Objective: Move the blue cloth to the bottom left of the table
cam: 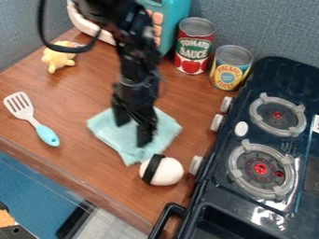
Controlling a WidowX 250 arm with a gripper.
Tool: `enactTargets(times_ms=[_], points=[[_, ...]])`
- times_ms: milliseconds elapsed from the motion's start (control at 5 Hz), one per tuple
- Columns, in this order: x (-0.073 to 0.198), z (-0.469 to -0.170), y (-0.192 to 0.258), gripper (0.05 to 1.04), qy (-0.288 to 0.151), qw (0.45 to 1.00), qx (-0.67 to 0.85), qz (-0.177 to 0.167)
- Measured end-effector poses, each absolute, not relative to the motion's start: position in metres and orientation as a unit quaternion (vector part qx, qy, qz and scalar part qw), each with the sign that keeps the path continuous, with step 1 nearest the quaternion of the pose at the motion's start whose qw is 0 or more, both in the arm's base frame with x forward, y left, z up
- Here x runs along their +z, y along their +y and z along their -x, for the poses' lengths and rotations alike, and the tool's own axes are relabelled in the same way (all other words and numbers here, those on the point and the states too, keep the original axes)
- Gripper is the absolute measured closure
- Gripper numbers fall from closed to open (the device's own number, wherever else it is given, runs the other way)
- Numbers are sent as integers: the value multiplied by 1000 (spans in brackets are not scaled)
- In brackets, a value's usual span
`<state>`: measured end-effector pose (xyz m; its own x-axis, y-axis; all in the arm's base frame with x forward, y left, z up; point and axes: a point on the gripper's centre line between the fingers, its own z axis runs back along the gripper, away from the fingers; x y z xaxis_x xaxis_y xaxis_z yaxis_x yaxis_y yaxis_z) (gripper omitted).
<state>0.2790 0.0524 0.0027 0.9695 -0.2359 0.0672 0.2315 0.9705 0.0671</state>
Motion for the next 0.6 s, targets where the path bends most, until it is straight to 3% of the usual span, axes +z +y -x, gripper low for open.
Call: enactTargets(times_ms=[600], points=[[2, -254, 145, 83, -30, 998, 0, -46]])
